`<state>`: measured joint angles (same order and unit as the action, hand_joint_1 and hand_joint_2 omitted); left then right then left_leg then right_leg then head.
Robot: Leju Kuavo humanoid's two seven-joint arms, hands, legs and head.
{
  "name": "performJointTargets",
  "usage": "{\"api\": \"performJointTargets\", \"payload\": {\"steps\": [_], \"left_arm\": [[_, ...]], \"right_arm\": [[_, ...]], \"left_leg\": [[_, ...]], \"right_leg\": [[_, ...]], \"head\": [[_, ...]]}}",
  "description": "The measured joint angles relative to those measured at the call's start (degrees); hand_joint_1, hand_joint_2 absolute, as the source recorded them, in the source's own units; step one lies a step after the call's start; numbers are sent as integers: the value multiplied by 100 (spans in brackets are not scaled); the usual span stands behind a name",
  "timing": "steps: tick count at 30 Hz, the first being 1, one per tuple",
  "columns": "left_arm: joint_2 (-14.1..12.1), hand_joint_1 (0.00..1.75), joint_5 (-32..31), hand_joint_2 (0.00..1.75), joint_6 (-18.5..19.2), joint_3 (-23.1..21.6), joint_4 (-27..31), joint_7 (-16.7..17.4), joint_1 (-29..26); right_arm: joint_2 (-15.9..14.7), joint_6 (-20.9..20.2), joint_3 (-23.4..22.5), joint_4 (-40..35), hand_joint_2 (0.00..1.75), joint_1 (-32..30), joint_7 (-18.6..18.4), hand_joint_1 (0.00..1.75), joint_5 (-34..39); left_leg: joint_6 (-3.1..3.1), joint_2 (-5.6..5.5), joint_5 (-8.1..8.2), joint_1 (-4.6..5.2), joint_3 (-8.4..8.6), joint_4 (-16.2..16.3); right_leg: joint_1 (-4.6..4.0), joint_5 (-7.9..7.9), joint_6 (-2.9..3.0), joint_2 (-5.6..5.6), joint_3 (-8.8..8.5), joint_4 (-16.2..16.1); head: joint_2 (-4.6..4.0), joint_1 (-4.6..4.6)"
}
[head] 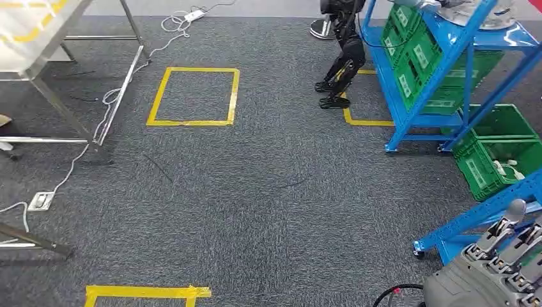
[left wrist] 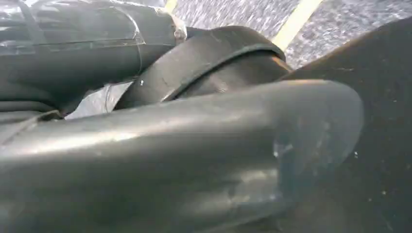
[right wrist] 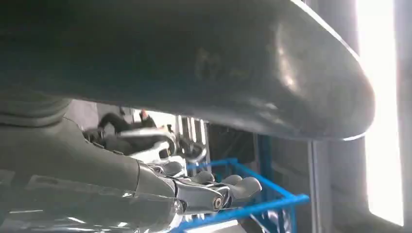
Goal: Take the parts from the cabinet and place them on the table.
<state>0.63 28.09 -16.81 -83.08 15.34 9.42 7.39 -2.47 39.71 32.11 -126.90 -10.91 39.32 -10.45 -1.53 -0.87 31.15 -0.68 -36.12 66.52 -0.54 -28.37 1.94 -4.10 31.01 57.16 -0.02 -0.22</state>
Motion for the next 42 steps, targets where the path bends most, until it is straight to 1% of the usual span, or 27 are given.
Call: {"api": "performJointTargets", "payload": {"steps": [1, 2, 6, 7, 8, 9, 11, 12, 13, 14, 16, 18, 21, 22, 23, 24, 27, 29, 31, 32, 33, 35, 37, 38, 39, 40, 42], "left_arm": [[-2, 0, 0, 0, 0, -2, 0, 0, 0], [-2, 0, 0, 0, 13, 0, 0, 0, 5], [-15, 0, -13, 0, 68, 0, 0, -2, -18], [-4, 0, -18, 0, 68, 0, 0, -2, -9], [-11, 0, -22, 0, 61, 0, -2, -9, -4], [0, 0, -33, 0, 59, 2, 0, -20, -11], [-17, 0, -41, 0, 53, 0, -2, -20, -35], [-30, 0, -46, 0, 53, 0, -4, -20, -38], [-33, 0, -50, 0, 50, 0, -4, -20, -37], [-33, 0, -52, 0, 42, 2, -4, -20, -31], [-20, 0, -66, 0, 18, 0, 0, -22, -6], [15, 0, -70, 0, -2, 2, 2, -31, 16], [66, 0, -83, 0, -2, 2, 11, -39, 16], [72, 0, -88, 0, -9, 2, 18, -39, 18], [72, 0, -96, 0, -9, 2, 20, -43, 28], [72, 0, -109, 0, -9, 2, 22, -55, 28], [66, 0, -127, 0, -22, 7, 24, -68, 47], [44, 0, -131, 0, -24, 9, 22, -70, 54], [39, 0, -140, 0, -17, 9, 20, -72, 49], [39, 0, -144, 0, -17, 7, 20, -72, 43], [39, 0, -151, 0, -4, 9, 22, -79, 39], [46, 0, -157, 0, -4, 9, 20, -85, 12], [44, 0, -160, 0, -4, 7, 20, -85, -4], [48, 0, -164, 0, -4, 7, 20, -85, 1], [46, 0, -168, 0, -9, 9, 17, -85, 1], [50, 0, -179, 0, -17, 9, 17, -85, -6], [39, 0, -192, 0, -20, 9, 15, -79, -23]], "right_arm": [[0, 0, 0, 0, 0, -2, 0, 0, -4], [0, 0, 0, 4, 0, -11, 0, 0, -13], [2, 0, 0, 2, 0, -11, 0, 0, -20], [0, 0, 0, 2, 0, -14, 0, 0, -20], [0, 0, 2, 4, 0, -6, 0, 0, -17], [0, 0, 2, 4, 0, 11, 0, 0, -17], [0, 0, 2, 7, 0, 4, 0, 0, -22], [0, 0, 2, 7, 0, -1, 0, 0, -30], [0, 0, 2, 7, 0, -5, -4, 0, -37], [0, 0, 2, 7, 0, -5, -11, 0, -39], [0, 0, 2, 2, 0, -8, -28, 0, -46], [0, 0, 2, 0, 0, 6, -48, 0, -50], [0, 0, 2, -11, 0, 4, -66, 0, -57], [0, 0, 2, -17, 0, 5, -68, 0, -70], [2, 0, -4, -17, 0, 5, -74, 0, -92], [4, 0, -4, -17, 0, 36, -81, 0, -94], [20, 0, -9, -17, 0, 54, -92, 0, -109], [20, 0, -11, -17, 0, 57, -114, 0, -146], [22, 0, -13, -33, 0, 60, -122, 0, -170], [26, 0, -15, -39, 0, 62, -125, 0, -184], [28, 0, -15, -48, 0, 59, -127, 0, -208], [31, 0, -15, -63, 0, 97, -131, 0, -216], [28, 0, -15, -66, 0, 85, -131, 0, -219], [26, 0, -13, -70, 0, 87, -131, 0, -219], [26, 0, -13, -83, 0, 100, -131, 0, -225], [22, 0, -11, -85, 0, 123, -133, 0, -227], [24, 0, -9, -85, 0, 127, -171, 0, -247]], "left_leg": [[-14, -257, -277, -37, 180, -450], [-6, -741, -194, -97, 232, -585], [115, -423, -133, -45, 335, -711], [147, -299, -138, -83, 367, -752], [171, -180, -123, -69, 403, -771], [207, -45, -98, -50, 430, -771], [228, 210, -51, -23, 455, -770], [225, 325, -25, -15, 465, -769], [217, 433, 2, -10, 494, -769], [206, 507, 30, -7, 528, -769], [186, 607, 89, -2, 627, -772], [135, 669, 132, 26, 658, -780], [50, 783, 130, -23, 715, -851], [1, 723, 177, -23, 748, -853], [-14, 249, 223, -45, 741, -761], [-8, 25, 369, -43, 593, -503], [-36, 23, 849, -34, -143, 740], [-44, 70, 626, -35, -258, 781], [-49, -8, -14, -46, 46, -8], [-60, -216, -300, -71, 245, -541], [-71, -643, -148, -110, 292, -558], [1, -588, -89, -103, 338, -691], [59, -414, -72, -79, 357, -697], [101, -278, -70, -117, 388, -726], [135, -195, -49, -110, 423, -728], [181, -59, -18, -92, 449, -730], [203, 194, 36, -58, 474, -729]], "right_leg": [[12, -44, -30, -63, -12, 49], [11, -89, -74, -115, 32, 106], [79, -91, -214, -490, 123, 130], [80, -116, -231, -486, 130, 165], [32, -216, -256, -74, 203, 323], [40, -420, -296, 184, 397, 685], [75, -792, -342, 364, 885, 1566], [87, -851, -357, 385, 1060, 1863], [100, -741, -358, 394, 1080, 1877], [102, -521, -348, 407, 956, 1626], [87, 44, -280, 519, 441, 624], [-19, -18, -190, 809, 187, 170], [-63, -52, -108, 697, 220, 170], [-12, 8, -65, 631, 108, 18], [-5, 32, -65, 608, 58, -50], [11, 40, -25, 574, 32, -72], [3, 8, 10, 391, 15, -69], [8, -26, 0, 228, -26, -56], [37, -94, -47, 43, -107, -15], [57, -151, -84, -42, -140, 39], [57, -192, -129, -94, -95, 54], [93, -193, -201, -246, -18, 122], [116, -174, -247, -416, 16, 90], [105, -220, -272, -326, 35, 148], [60, -283, -295, 20, 90, 282], [59, -471, -323, 265, 290, 656], [74, -889, -350, 392, 855, 1646]], "head": [[0, -6], [0, -7], [0, 9], [0, 11], [0, 29], [0, 63], [0, 68], [0, 70], [0, 68], [0, 70], [0, 70], [0, 63], [0, 72], [0, 81], [0, 59], [0, 53], [0, 31], [0, 28], [0, 22], [0, 17], [0, 6], [0, 4], [0, 17], [0, 18], [0, 39], [0, 81], [0, 83]]}}
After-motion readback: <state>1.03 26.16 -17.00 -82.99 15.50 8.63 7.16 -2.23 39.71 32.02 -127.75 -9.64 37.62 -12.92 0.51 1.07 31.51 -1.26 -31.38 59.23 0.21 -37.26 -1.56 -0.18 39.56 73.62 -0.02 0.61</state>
